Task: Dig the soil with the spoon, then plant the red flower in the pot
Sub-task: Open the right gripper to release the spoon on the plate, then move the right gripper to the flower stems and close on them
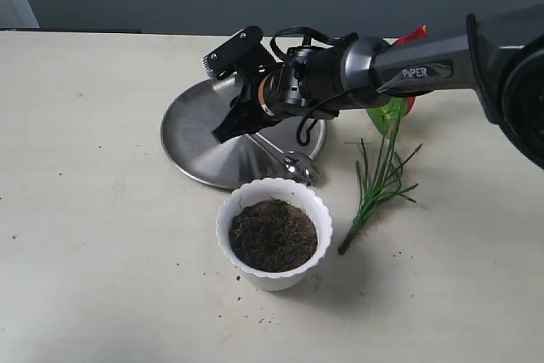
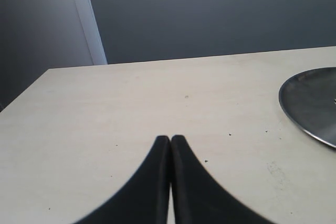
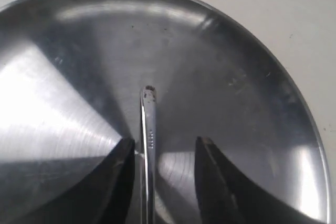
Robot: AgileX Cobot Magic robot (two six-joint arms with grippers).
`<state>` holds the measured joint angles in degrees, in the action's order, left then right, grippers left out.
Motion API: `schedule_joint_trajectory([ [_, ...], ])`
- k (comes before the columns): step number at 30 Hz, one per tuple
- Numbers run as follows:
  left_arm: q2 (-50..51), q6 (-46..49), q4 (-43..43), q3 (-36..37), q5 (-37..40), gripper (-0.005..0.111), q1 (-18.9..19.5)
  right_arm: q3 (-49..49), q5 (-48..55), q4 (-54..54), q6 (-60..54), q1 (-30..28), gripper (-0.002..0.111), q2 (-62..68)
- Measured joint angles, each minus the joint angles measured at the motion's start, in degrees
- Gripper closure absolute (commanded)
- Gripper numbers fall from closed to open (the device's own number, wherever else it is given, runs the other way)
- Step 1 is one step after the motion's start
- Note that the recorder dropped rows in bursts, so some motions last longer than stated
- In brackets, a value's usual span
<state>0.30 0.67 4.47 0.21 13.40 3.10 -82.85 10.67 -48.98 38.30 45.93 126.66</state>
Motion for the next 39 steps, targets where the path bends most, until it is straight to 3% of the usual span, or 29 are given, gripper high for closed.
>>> schedule_joint_trajectory([
  [7, 0.0, 0.0, 0.0, 0.0, 0.0, 0.106, 0.0, 0.0, 6.3, 3.7, 0.0, 0.0, 0.069, -4.2],
  [20, 0.0, 0.0, 0.0, 0.0, -0.1, 0.106, 0.0, 1.6, 32.4, 18.4, 0.0, 0.0, 0.069, -21.2],
  [26, 0.0, 0.0, 0.0, 0.0, -0.1, 0.106, 0.0, 13.4, 32.2, 18.9, 2.0, 0.0, 0.069, -28.8],
  [32, 0.0, 0.0, 0.0, 0.0, -0.1, 0.106, 0.0, 28.2, 25.0, 18.1, 14.5, -0.9, 0.069, -33.4],
  [39, 0.0, 0.0, 0.0, 0.0, -0.1, 0.106, 0.0, 30.3, 19.9, 16.2, 26.8, -6.5, 0.069, -29.8],
])
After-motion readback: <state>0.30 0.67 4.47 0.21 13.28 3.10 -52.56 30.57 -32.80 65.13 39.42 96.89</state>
